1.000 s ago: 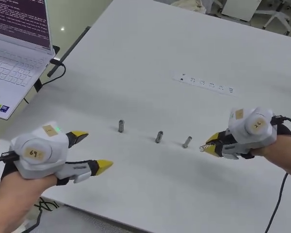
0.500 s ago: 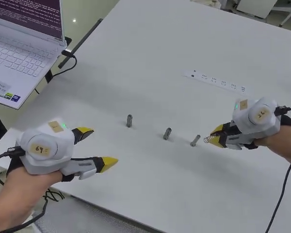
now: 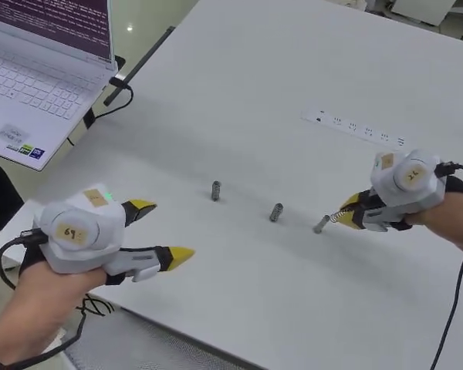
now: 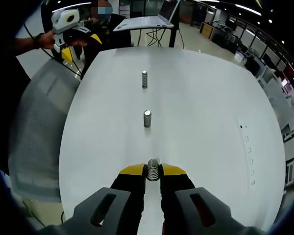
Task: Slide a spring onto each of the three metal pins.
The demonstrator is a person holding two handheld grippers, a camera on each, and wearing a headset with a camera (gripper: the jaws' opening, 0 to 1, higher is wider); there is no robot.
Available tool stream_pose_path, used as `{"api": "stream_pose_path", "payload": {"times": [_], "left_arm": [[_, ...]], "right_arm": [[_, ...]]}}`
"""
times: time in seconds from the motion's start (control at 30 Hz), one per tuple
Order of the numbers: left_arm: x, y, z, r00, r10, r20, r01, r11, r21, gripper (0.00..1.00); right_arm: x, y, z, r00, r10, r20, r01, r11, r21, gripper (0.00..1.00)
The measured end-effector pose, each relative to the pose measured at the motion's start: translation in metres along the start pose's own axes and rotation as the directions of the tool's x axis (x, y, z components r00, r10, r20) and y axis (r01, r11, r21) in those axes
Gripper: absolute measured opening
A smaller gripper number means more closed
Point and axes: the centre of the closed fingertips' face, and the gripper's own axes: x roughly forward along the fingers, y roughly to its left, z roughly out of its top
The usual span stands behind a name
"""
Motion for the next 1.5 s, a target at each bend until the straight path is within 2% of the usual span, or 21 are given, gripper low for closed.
{"api": "stream_pose_path", "payload": {"times": [0.3, 0.53, 1.0, 1.1, 1.3, 1.5], "left_arm": [[-0.001, 0.004, -0.004, 1.0000, 0.007, -0.004, -0.007, 1.000, -0.019, 0.55], [0.000, 0.001, -0.004, 0.9999, 0.006, -0.010, -0.006, 1.000, -0.022, 0.55], [0.004, 0.003, -0.006, 0.9998, -0.004, -0.017, 0.003, 1.000, -0.027, 0.54], [0.005, 0.002, -0.008, 0.9997, -0.008, -0.023, 0.007, 1.000, -0.025, 0.54], [0.004, -0.001, -0.009, 0.9996, -0.013, -0.025, 0.012, 1.000, -0.028, 0.55], [0.003, 0.001, -0.012, 0.9995, -0.010, -0.030, 0.009, 0.999, -0.031, 0.54]], "right_arm": [[0.010, -0.005, -0.004, 0.9999, 0.004, -0.016, -0.004, 1.000, -0.006, 0.09], [0.015, -0.007, -0.005, 0.9997, 0.016, -0.020, -0.016, 1.000, 0.000, 0.09], [0.029, -0.009, -0.006, 0.9980, 0.034, -0.054, -0.036, 0.999, -0.025, 0.09], [0.030, -0.009, -0.003, 0.9983, 0.038, -0.045, -0.039, 0.999, -0.020, 0.09], [0.040, -0.007, -0.008, 0.9956, 0.054, -0.076, -0.057, 0.998, -0.033, 0.09], [0.051, -0.004, -0.012, 0.9925, 0.068, -0.101, -0.073, 0.996, -0.047, 0.09]]}}
